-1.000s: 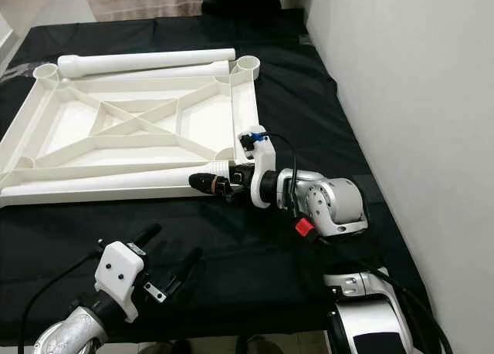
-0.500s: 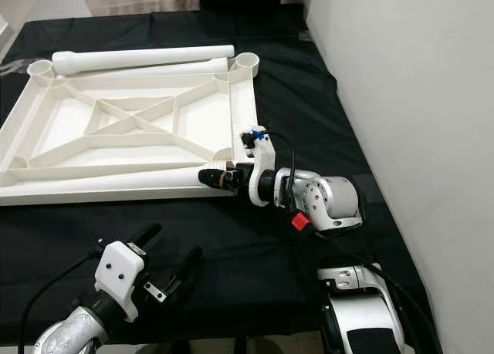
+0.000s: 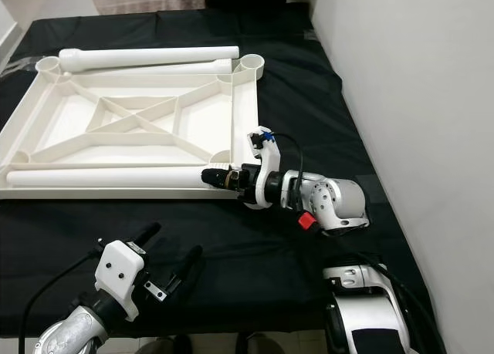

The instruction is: Building children table

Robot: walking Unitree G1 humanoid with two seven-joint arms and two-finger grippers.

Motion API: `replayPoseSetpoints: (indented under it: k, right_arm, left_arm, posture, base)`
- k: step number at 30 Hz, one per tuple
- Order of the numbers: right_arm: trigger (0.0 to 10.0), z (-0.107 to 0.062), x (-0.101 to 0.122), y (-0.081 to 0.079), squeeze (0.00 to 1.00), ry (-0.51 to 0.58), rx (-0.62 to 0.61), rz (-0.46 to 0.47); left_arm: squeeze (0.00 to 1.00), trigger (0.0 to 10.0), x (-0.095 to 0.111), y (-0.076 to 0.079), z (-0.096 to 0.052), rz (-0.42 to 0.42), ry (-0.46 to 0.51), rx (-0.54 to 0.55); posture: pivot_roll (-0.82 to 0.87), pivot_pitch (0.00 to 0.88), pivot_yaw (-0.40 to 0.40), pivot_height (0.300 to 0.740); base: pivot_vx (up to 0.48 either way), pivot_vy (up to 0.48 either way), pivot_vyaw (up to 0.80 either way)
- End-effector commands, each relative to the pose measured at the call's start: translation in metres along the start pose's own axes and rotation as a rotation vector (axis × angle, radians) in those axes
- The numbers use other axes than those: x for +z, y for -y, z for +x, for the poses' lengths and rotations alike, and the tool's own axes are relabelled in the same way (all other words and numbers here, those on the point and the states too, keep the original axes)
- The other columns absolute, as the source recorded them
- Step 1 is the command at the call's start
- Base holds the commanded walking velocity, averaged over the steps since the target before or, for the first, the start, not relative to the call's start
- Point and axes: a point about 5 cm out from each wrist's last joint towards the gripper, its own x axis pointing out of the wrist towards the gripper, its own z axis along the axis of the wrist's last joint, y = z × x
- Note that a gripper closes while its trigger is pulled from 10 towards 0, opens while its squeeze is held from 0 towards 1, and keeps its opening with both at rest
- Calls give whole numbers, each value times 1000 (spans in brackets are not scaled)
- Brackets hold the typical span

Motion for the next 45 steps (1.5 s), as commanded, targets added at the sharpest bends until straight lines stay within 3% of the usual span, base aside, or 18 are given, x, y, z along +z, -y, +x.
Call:
replayPoseSetpoints:
  k: [1, 8, 25, 26, 30, 38, 41, 43, 44, 45]
  right_arm:
    - [0, -16, 8, 13, 0, 66, -82, -10]
    - [0, -65, 26, 23, 0, 250, -21, -32]
    - [0, -88, 33, 22, 0, 408, 70, -8]
    - [0, -95, 47, 22, 0, 551, 105, 45]
    - [0, -100, 54, 19, 0, 634, 150, 75]
    - [0, -103, 56, 15, 0, 645, 175, 62]
    - [0, -102, 55, 15, 0, 647, 172, 65]
    - [0, -91, 50, 10, 0, 664, 194, 92]
    - [0, -91, 50, 10, 0, 664, 194, 92]
    - [0, -88, 49, 9, 0, 675, 204, 104]
  left_arm:
    - [0, 10000, -2, 1, -4, 8, -17, -8]
    - [0, 10000, 10, -9, 3, 6, 22, 2]
    - [0, 10000, 30, -9, 20, -29, 97, -30]
    - [0, 10000, 35, -10, 24, -72, 118, -28]
    - [0, 10000, 40, -11, 28, -101, 135, -23]
    - [0, 10000, 44, -10, 31, -112, 149, -24]
    - [0, 10000, 46, -13, 34, -146, 165, -4]
    - [0, 10000, 59, -29, 48, -346, 257, 101]
    - [0, 10000, 59, -29, 48, -346, 257, 101]
    - [0, 10000, 63, -34, 51, -416, 286, 129]
  posture:
    - [33, 261, -32, 740]
    - [24, 262, -26, 740]
    - [14, 262, -11, 740]
    - [17, 261, -11, 740]
    - [17, 261, -11, 740]
    - [12, 259, -13, 740]
    - [12, 259, -13, 740]
    - [8, 251, -17, 740]
    - [8, 251, -17, 740]
    - [8, 251, -17, 740]
  base:
    - [0, 0, 0]
    - [0, 0, 0]
    - [0, 0, 0]
    - [0, 0, 0]
    - [0, 0, 0]
    - [0, 0, 0]
    - [0, 0, 0]
    - [0, 0, 0]
    - [0, 0, 0]
    - [0, 0, 0]
